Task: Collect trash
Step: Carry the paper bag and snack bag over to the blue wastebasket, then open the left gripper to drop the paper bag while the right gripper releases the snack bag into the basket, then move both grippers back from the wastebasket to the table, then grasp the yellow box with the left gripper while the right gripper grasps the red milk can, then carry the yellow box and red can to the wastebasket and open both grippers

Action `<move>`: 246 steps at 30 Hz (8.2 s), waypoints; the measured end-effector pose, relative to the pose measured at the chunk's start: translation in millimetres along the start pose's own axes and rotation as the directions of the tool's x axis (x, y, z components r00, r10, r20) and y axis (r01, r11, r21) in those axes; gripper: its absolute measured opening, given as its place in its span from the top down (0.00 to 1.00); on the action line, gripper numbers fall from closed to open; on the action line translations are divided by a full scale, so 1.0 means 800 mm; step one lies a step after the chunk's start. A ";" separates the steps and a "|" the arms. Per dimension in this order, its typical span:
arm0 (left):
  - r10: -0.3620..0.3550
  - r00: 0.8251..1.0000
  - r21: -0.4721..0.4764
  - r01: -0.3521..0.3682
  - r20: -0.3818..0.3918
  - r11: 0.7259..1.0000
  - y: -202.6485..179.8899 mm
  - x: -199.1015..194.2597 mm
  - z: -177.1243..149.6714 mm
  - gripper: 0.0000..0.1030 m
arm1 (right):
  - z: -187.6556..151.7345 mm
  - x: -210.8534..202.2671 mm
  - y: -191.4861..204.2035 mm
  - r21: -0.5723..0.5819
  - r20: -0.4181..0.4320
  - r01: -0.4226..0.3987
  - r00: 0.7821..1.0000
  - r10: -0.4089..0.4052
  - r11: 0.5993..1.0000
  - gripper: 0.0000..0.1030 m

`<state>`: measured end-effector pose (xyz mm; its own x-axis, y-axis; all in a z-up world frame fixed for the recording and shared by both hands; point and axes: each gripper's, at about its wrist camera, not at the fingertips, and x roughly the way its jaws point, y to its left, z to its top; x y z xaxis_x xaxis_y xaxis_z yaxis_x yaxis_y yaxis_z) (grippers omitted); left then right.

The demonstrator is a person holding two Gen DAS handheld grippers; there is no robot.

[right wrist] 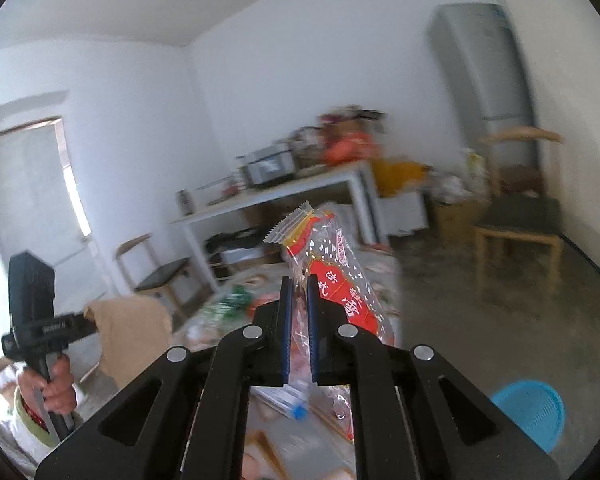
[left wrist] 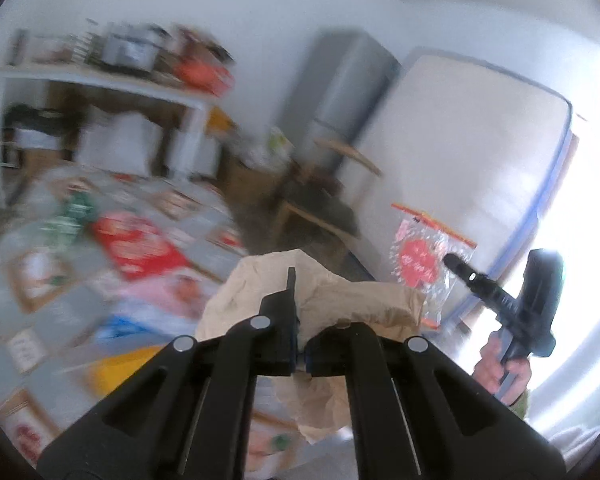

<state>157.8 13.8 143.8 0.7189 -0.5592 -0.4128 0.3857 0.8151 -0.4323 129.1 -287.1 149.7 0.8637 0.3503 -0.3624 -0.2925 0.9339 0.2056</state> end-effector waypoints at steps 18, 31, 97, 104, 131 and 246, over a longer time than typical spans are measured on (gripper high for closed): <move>-0.056 0.747 0.036 0.107 -0.663 0.994 -0.182 0.539 -0.143 0.99 | -0.133 0.021 -0.345 0.479 -0.267 0.387 0.919 -0.289 0.788 0.93; 0.081 0.692 0.068 -0.047 -0.717 0.997 -0.189 0.646 -0.196 0.37 | -0.245 0.120 -0.547 0.670 -0.475 0.543 0.838 -0.270 0.506 0.56; 0.205 0.904 0.053 -0.200 -0.375 0.978 0.085 0.022 -0.171 0.17 | -0.311 0.219 -0.515 0.149 -0.644 0.866 0.451 -0.618 0.477 0.96; 0.207 0.908 0.016 -0.216 -0.365 0.976 0.103 0.015 -0.172 0.17 | -0.368 0.286 -0.531 0.218 -0.790 0.796 0.484 -0.377 0.565 0.91; 0.213 0.960 -0.194 -0.248 -0.183 0.949 0.110 -0.089 -0.197 0.09 | -0.138 0.094 -0.118 -0.092 -0.459 0.667 0.631 -0.626 0.739 0.06; 0.292 0.952 0.253 -0.306 0.092 0.918 0.111 -0.064 -0.062 0.71 | -0.275 0.306 0.145 0.482 -0.660 -0.067 0.628 0.412 0.874 0.37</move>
<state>126.5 107.4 86.4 0.8502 -0.2809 -0.4453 0.2809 0.9574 -0.0676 216.6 -77.0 -115.1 0.1506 0.6522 -0.7429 -0.1156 0.7579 0.6420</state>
